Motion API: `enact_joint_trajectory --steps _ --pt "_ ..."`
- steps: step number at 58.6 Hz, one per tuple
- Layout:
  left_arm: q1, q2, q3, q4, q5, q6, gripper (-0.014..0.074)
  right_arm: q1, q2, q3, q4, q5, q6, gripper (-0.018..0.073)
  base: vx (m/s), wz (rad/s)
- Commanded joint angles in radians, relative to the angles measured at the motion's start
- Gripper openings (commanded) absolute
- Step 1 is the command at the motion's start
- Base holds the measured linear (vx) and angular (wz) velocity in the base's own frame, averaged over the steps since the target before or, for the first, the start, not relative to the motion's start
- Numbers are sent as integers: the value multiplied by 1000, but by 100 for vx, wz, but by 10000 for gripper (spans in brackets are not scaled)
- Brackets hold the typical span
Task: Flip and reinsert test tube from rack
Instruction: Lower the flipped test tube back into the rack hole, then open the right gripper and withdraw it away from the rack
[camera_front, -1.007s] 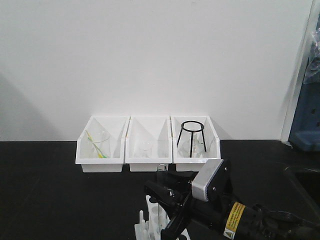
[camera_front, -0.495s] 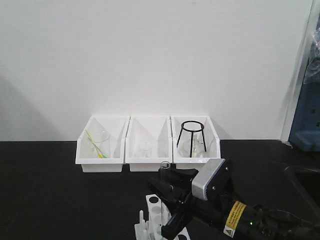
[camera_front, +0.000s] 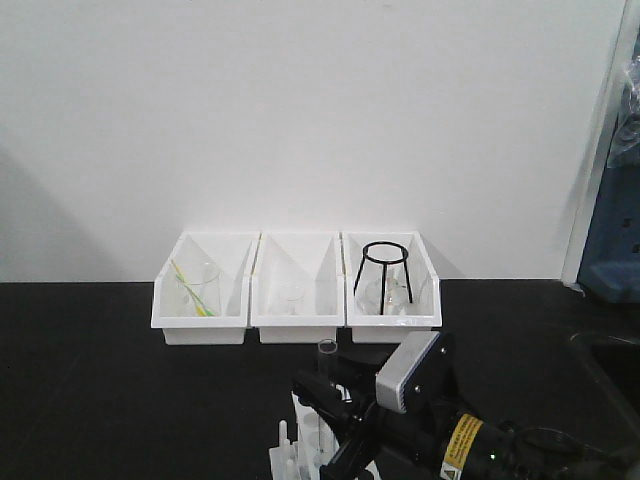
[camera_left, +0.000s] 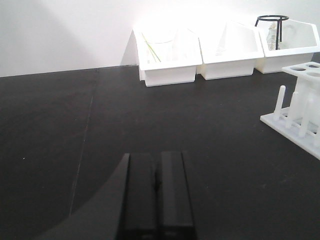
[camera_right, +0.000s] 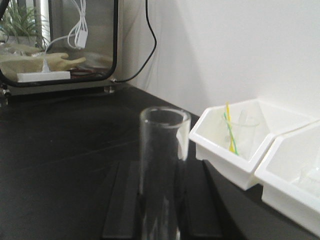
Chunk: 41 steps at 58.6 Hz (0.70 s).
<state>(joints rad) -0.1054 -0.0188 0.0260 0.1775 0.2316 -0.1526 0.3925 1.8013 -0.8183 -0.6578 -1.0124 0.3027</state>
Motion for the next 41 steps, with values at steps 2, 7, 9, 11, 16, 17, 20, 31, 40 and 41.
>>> enact_joint_trajectory --steps 2,7,9,11,16,17,20,31,40,41 --pt "0 -8 -4 -5 -80 -9 -6 -4 -16 -26 26 -100 -10 -7 0 0" --pt "0 -8 -4 -5 -80 -9 -6 -4 4 -26 26 -99 -10 -7 0 0" --pt "0 -8 -4 -5 -80 -9 -6 -4 16 -26 26 -99 -10 -7 0 0" --pt "0 -8 -4 -5 -80 -9 -6 -4 25 -26 26 -99 -10 -7 0 0" --pt "0 -8 -4 -5 -80 -9 -6 -4 51 -26 26 -99 -10 -6 0 0" --pt "0 -8 -4 -5 -80 -9 -6 -4 56 -26 26 -99 -10 -6 0 0" --pt "0 -8 -4 -5 -80 -9 -6 -4 70 -26 26 -99 -10 -1 0 0" --pt "0 -8 -4 -5 -80 -9 -6 -4 109 -25 27 -99 -10 60 0 0" --pt "0 -8 -4 -5 -80 -9 -6 -4 109 -25 28 -112 -10 197 0 0" --pt "0 -8 -4 -5 -80 -9 -6 -4 109 -25 28 -116 -10 221 0 0"
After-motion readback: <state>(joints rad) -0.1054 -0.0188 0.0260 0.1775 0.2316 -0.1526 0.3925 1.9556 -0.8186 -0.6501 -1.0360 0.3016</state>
